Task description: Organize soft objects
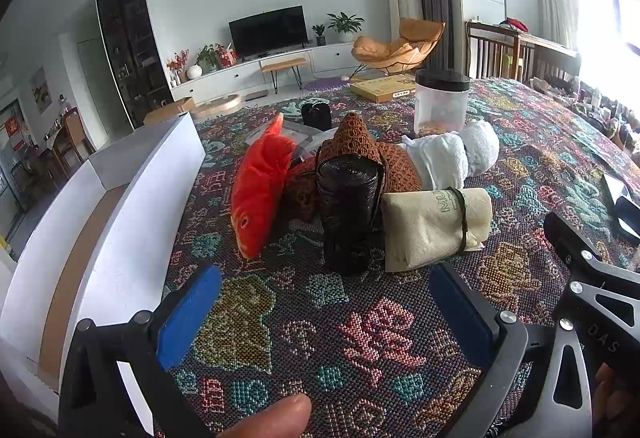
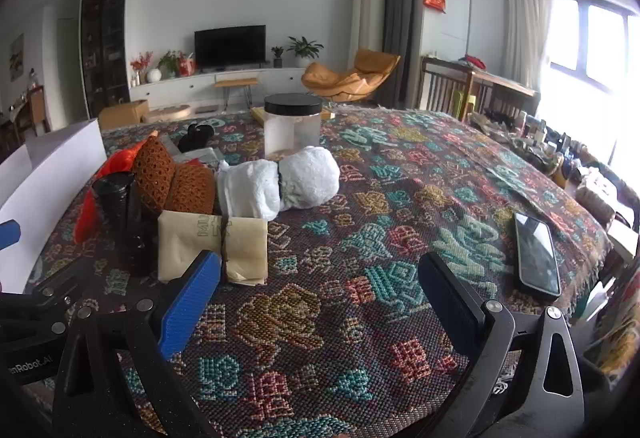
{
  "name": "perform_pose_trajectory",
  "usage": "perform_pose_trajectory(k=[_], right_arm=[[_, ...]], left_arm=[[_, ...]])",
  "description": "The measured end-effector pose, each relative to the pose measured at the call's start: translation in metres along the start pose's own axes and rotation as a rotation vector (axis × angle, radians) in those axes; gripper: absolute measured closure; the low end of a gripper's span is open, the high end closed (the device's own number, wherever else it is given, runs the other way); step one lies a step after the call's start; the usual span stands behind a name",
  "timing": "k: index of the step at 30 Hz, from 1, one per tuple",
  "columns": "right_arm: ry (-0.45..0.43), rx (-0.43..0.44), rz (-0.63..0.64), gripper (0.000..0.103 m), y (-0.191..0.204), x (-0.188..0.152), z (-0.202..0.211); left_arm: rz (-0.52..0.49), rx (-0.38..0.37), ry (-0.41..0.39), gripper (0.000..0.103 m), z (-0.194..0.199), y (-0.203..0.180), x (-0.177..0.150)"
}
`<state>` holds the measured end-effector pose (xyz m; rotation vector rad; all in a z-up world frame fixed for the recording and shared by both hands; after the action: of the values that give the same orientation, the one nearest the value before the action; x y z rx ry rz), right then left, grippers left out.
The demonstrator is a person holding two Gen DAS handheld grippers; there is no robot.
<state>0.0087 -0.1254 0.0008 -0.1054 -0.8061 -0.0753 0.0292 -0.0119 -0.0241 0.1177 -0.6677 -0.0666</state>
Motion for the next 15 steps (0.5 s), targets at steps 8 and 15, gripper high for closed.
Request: perform_pose_trajectory(k=[8,15], right_arm=[[0.004,0.002,0.004,0.003,0.0012,-0.0015,-0.0001],[0.005,0.002,0.004,0.003,0.0013,-0.0022,-0.0007]], left_arm=[[-0.018,0.012,0.001,0.0,-0.0002,-0.0033,-0.0007],[-0.023,0.016,0.007,0.0,-0.0035,-0.0048,-0.0019]])
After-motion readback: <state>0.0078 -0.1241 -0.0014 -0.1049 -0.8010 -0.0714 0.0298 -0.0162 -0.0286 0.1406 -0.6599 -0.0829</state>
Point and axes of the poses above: each gripper's, at about its wrist camera, not at the fingertips, and z roughly against the way its jaws point, y to its left, x to its top, the point moved 5 cm from there along -z, roughly the way its jaws point, and after that the axes turned 12 degrees about y, right-handed, at the moved point
